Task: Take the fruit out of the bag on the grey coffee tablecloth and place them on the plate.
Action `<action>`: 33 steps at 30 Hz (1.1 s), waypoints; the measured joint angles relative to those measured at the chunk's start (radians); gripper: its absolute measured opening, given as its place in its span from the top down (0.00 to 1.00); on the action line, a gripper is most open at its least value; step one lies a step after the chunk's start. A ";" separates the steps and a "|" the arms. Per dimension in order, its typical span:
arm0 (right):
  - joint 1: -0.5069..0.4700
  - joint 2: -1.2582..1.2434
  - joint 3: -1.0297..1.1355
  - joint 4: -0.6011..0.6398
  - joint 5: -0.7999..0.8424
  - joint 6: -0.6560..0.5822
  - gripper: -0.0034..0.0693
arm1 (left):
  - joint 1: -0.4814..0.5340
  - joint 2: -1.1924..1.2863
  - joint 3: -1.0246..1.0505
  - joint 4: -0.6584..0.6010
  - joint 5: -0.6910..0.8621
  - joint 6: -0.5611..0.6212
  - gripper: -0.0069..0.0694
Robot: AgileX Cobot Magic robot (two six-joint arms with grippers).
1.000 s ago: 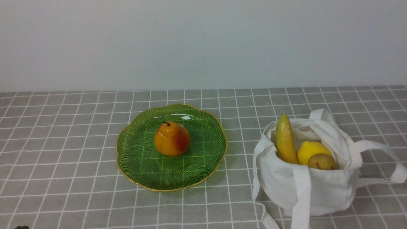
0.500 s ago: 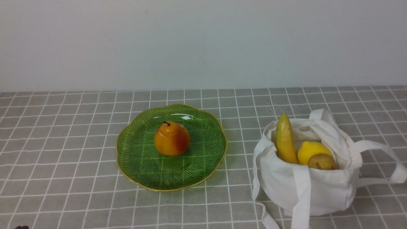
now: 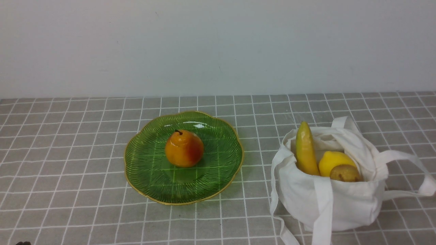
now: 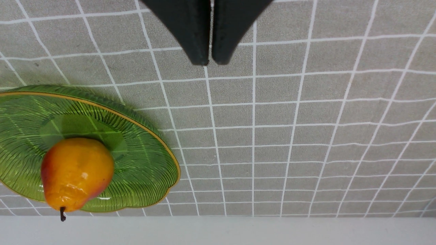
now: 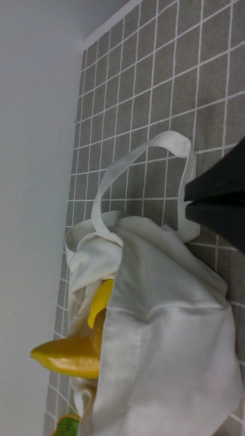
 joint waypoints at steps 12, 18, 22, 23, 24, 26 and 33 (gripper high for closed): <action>-0.003 0.000 0.000 0.002 0.000 0.030 0.97 | 0.000 0.000 0.000 0.000 0.000 0.000 0.92; -0.003 0.000 0.000 0.002 0.000 0.030 0.97 | 0.000 0.000 0.000 0.000 0.000 0.000 0.92; -0.003 0.000 0.000 0.002 0.000 0.030 0.97 | 0.000 0.000 0.000 0.000 0.000 0.000 0.92; -0.003 0.000 0.000 0.002 0.000 0.030 0.97 | 0.000 0.000 0.000 0.000 0.000 0.000 0.92; -0.003 0.000 0.000 0.002 0.000 0.030 0.97 | 0.000 0.000 0.000 0.000 0.000 0.000 0.92; -0.003 0.000 0.000 0.002 0.000 0.030 0.97 | 0.000 0.000 0.000 0.000 0.000 0.000 0.92; -0.003 0.000 0.000 0.002 0.000 0.030 0.97 | 0.000 0.000 0.000 0.000 0.000 0.000 0.92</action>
